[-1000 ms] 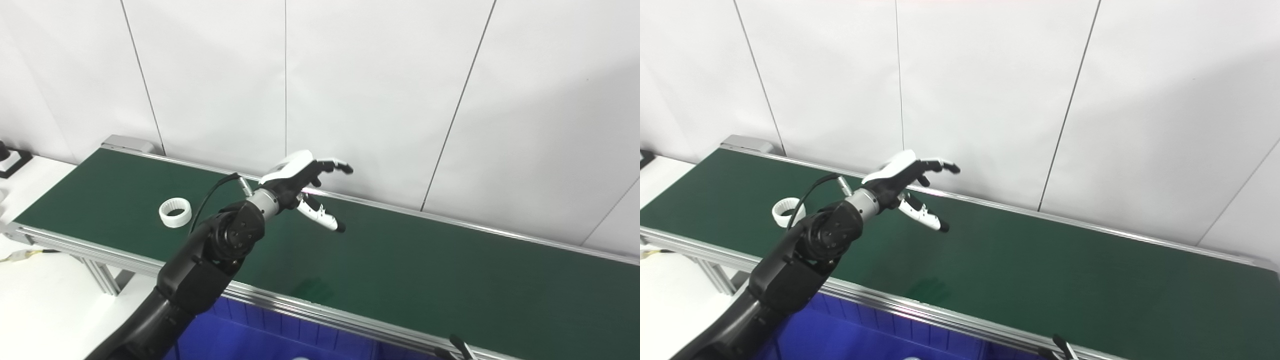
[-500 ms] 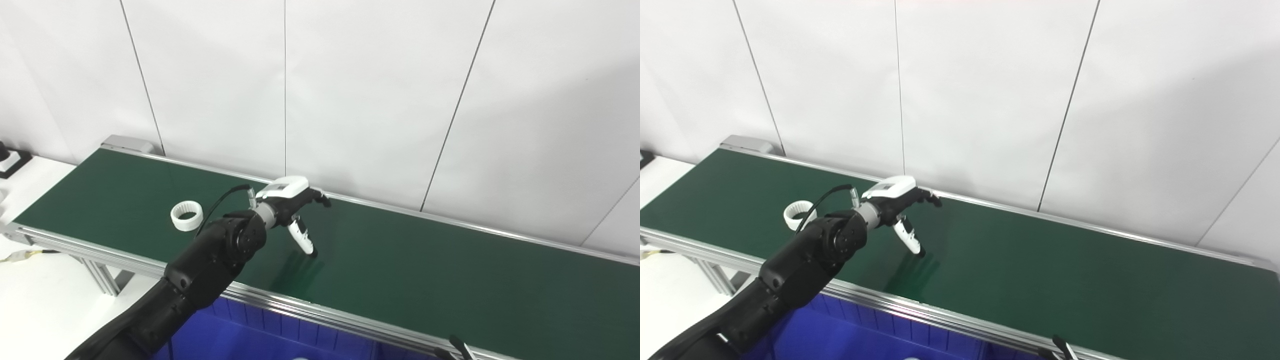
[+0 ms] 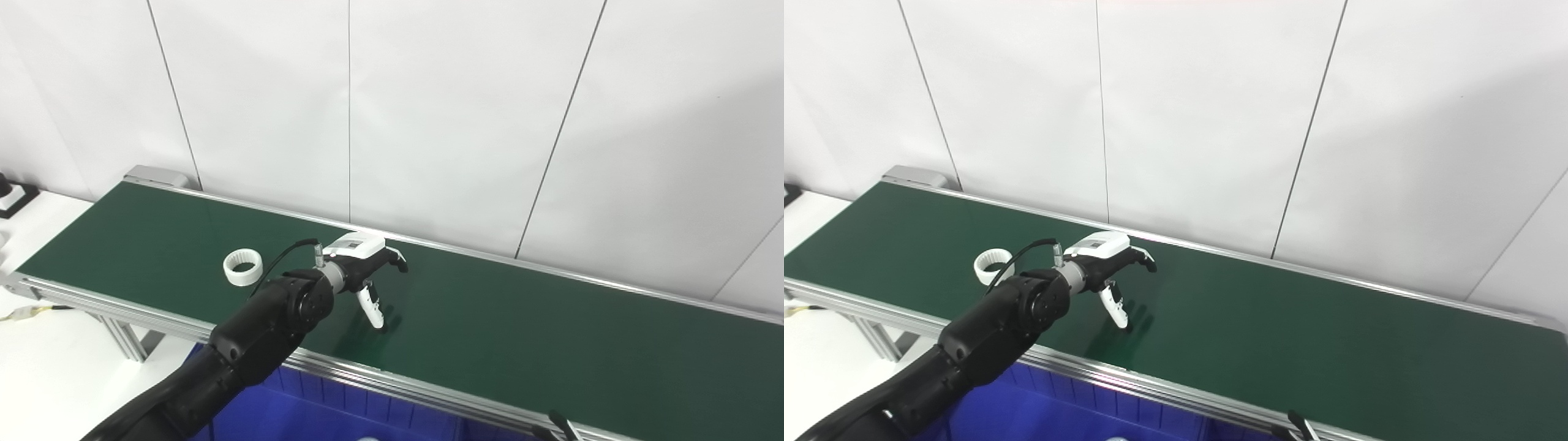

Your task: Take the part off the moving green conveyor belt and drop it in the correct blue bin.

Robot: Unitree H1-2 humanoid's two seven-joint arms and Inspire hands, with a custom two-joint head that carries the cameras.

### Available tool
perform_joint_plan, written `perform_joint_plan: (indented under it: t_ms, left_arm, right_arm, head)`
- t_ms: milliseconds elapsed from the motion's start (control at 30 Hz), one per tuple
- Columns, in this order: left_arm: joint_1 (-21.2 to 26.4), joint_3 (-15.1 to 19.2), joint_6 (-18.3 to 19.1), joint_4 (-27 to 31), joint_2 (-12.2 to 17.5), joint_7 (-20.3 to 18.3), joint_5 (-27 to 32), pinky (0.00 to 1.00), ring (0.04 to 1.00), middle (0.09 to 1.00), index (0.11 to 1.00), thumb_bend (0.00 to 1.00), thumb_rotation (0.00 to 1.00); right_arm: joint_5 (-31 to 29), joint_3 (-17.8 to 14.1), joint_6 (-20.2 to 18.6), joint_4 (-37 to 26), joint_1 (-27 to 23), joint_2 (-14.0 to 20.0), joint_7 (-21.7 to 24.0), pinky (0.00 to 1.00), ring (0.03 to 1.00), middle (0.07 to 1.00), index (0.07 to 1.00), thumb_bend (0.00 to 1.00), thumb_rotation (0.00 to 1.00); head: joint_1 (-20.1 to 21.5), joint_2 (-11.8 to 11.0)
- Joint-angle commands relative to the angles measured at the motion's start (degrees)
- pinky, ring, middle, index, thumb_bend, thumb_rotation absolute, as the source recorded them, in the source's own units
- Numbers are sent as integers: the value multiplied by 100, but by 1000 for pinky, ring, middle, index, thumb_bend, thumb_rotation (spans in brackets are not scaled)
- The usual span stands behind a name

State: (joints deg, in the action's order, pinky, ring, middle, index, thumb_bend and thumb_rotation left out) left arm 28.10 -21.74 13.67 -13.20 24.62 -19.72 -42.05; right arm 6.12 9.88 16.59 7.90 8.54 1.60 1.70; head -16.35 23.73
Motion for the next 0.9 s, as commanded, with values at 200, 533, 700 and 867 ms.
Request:
perform_joint_plan:
  t_ms: [200,533,700,867]
  left_arm:
    - [313,-109,-37,0,167,-68,-213,832,850,860,779,898,68]
    - [471,-144,-102,-230,206,-133,-226,874,855,860,776,902,92]
    - [517,-116,-113,-319,244,-129,-192,880,859,862,776,902,101]
    - [533,-104,-85,-386,265,-138,-175,881,866,862,778,914,119]
  right_arm:
    - [-31,3,386,-138,-11,-50,9,663,748,792,894,407,635]
    - [-38,2,351,-171,14,-37,22,667,752,795,896,398,632]
    - [-17,0,371,-173,25,-28,11,665,746,792,894,405,635]
    - [-13,-2,393,-176,29,-16,14,661,744,791,893,404,638]
  head:
    - [17,16]
    - [5,16]
    - [15,16]
    - [11,17]
